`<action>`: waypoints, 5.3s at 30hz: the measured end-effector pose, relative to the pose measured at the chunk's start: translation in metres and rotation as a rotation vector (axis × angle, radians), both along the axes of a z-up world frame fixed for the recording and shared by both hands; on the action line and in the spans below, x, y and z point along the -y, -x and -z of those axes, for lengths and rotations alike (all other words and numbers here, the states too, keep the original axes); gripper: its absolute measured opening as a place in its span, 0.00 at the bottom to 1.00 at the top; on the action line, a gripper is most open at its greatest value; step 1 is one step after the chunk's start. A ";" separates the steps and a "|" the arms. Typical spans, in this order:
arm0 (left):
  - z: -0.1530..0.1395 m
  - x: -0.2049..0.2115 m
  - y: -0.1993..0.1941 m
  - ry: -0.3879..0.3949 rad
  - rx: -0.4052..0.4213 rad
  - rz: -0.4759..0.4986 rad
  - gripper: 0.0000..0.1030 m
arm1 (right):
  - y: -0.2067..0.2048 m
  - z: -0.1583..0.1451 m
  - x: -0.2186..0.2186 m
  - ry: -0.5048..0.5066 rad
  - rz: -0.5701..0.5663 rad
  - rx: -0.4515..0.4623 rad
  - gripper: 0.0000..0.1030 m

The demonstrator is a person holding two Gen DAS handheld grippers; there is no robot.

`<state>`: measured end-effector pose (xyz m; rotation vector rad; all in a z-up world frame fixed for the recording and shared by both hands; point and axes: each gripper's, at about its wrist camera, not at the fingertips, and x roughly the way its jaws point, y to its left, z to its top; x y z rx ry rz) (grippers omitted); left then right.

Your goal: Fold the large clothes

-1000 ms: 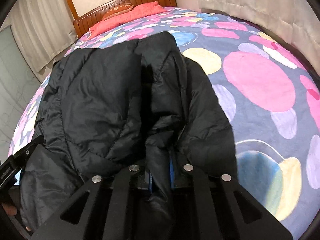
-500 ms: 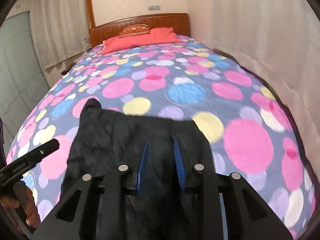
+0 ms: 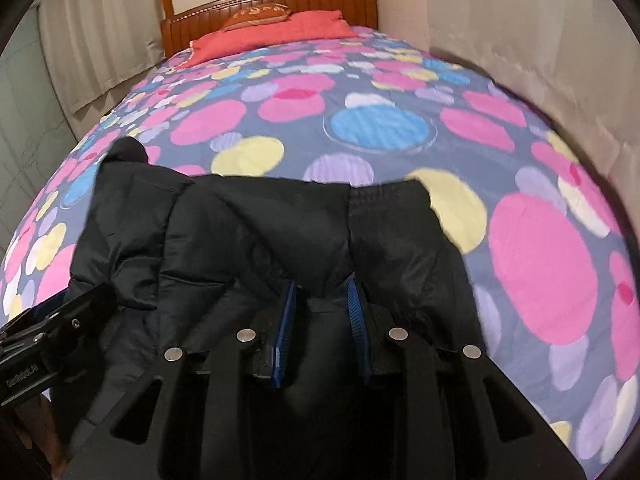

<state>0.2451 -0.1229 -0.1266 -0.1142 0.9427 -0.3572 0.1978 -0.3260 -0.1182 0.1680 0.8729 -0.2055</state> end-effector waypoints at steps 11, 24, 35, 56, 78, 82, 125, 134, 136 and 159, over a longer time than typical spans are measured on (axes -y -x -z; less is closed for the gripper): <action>0.022 0.015 -0.004 -0.076 0.052 -0.015 0.93 | -0.005 0.030 0.007 -0.024 0.023 0.037 0.25; 0.032 0.022 -0.008 -0.100 0.063 -0.016 0.93 | -0.008 0.040 0.004 0.016 0.037 0.051 0.24; 0.034 0.023 -0.007 -0.101 0.072 -0.018 0.93 | -0.008 0.042 0.003 0.027 0.042 0.062 0.24; 0.016 0.019 -0.011 -0.097 0.015 -0.018 0.93 | -0.008 0.023 0.002 0.039 0.036 0.030 0.28; -0.031 -0.109 0.019 0.286 -0.057 -0.306 0.93 | 0.070 -0.058 0.052 -0.143 0.122 0.212 0.64; -0.012 -0.143 0.028 0.425 -0.101 -0.385 0.93 | 0.081 -0.049 0.074 -0.240 0.154 0.229 0.68; 0.066 -0.075 0.007 0.706 -0.332 -0.076 0.83 | 0.045 0.063 0.077 -0.761 0.063 0.138 0.35; 0.037 -0.087 -0.003 0.688 -0.277 -0.052 0.76 | 0.038 0.032 0.044 -0.763 0.008 0.208 0.29; 0.031 -0.101 -0.009 0.682 -0.261 -0.063 0.76 | 0.027 0.030 0.035 -0.776 -0.011 0.211 0.29; 0.045 -0.206 -0.069 0.652 -0.201 -0.193 0.78 | -0.084 0.055 -0.050 -0.819 -0.100 0.114 0.37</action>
